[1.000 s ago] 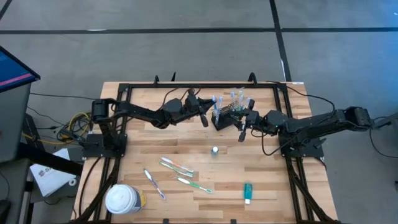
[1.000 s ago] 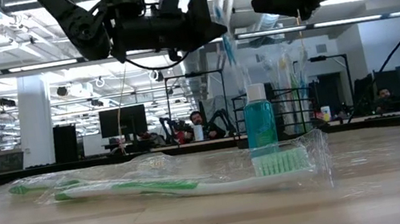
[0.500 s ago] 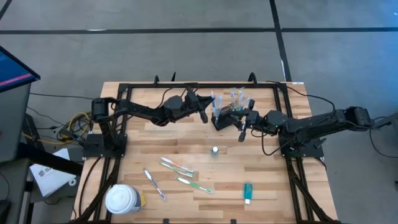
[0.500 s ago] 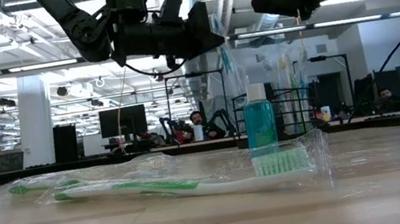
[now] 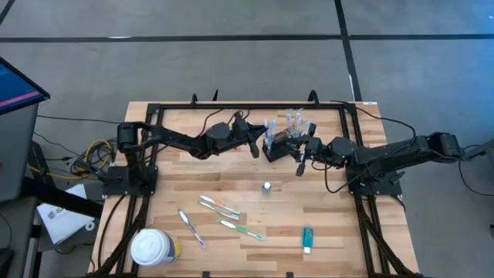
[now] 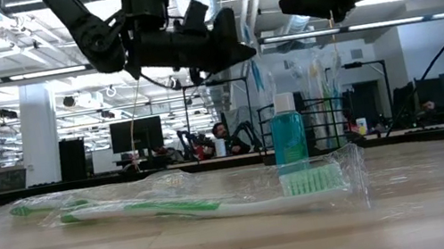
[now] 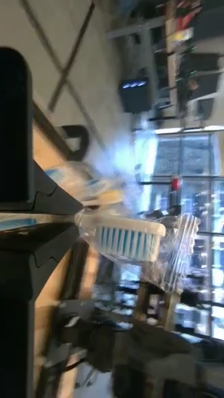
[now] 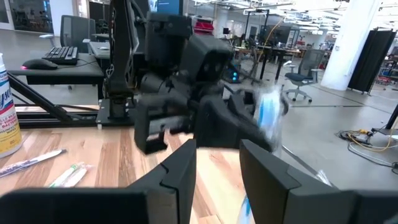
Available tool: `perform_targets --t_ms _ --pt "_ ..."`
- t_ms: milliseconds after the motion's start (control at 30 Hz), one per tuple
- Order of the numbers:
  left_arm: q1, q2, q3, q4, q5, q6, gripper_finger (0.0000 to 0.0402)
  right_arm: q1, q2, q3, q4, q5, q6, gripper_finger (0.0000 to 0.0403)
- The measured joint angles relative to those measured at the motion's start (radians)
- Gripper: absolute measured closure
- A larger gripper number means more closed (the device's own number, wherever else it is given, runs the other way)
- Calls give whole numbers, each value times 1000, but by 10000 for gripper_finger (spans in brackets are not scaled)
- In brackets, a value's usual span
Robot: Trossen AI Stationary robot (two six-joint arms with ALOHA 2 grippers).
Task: Pick & Place toothbrushing station
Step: Put the blue toothbrush into the mesh organizer
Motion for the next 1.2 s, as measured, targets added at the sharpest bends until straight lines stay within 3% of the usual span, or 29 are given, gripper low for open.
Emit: perform_targets --t_ms 433,1200 --pt "5 112 0 22 -1 -62 384 0 0 0 -3 0 0 290" --pt "12 112 -1 5 -10 -60 322 0 0 0 -8 0 0 290"
